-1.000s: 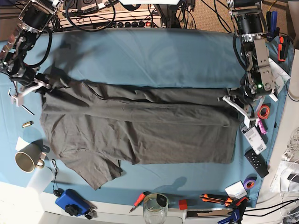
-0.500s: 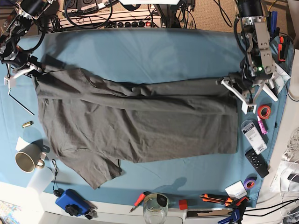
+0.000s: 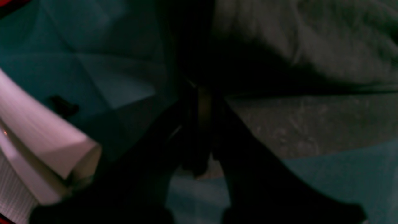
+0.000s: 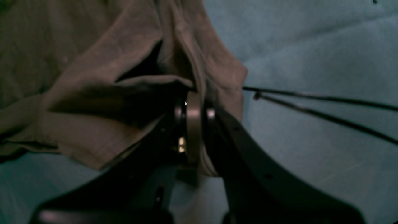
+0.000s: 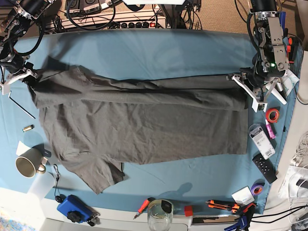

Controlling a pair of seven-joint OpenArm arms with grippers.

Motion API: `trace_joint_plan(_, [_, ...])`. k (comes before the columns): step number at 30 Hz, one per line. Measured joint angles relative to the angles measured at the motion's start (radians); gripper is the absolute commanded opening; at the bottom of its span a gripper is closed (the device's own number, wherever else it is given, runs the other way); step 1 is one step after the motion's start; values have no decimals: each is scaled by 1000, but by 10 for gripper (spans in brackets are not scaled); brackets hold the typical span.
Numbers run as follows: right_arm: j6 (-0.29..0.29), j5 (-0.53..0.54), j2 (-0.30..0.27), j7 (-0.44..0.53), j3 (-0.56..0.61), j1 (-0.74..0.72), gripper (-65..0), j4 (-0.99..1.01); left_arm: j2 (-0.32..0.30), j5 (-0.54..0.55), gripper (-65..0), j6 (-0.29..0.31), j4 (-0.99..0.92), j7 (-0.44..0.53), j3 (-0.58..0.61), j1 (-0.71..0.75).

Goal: Fold the T-shirt properly

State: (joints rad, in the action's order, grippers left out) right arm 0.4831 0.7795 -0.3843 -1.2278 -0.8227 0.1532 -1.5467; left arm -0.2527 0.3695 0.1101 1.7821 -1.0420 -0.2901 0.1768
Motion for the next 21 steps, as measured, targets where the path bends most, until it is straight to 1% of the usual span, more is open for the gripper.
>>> trace_joint_plan(2, [4, -51, 0, 0, 0, -17, -650, 0, 0, 3, -650, 0, 0, 0, 0, 0])
trace_joint_plan(6, [6, -98, 0, 5, 0, -68, -650, 0, 0, 3, -650, 0, 0, 3, 0, 0])
trace_joint_plan(8, [-5, -125, 0, 5, 0, -89, -650, 0, 0, 6, -650, 0, 0, 8, 0, 2])
trace_joint_plan(12, [-11, -179, 0, 8, 0, -92, -650, 0, 0, 6, -650, 0, 0, 14, 0, 3])
trace_joint_plan(13, [2, -189, 1, 4, 0, -92, -607, 0, 0, 6, -650, 0, 0, 14, 0, 3])
trace_joint_plan(14, [12, -198, 1, 5, 0, -92, -548, 0, 0, 6, -650, 0, 0, 14, 0, 3])
trace_joint_plan(15, [12, -204, 0, 6, 0, -93, -491, 0, 0, 6, -650, 0, 0, 14, 0, 3])
trace_joint_plan(16, [14, -206, -1, 7, 0, -93, -447, 0, 0, 6, -650, 0, 0, 14, 0, 3])
trace_joint_plan(17, [14, -207, 0, 11, 0, -92, -425, 0, 0, 6, -650, 0, 0, 14, 0, 3])
trace_joint_plan(21, [14, -206, 0, 10, 0, -93, -422, 0, 0, 6, -650, 0, 0, 14, 0, 3])
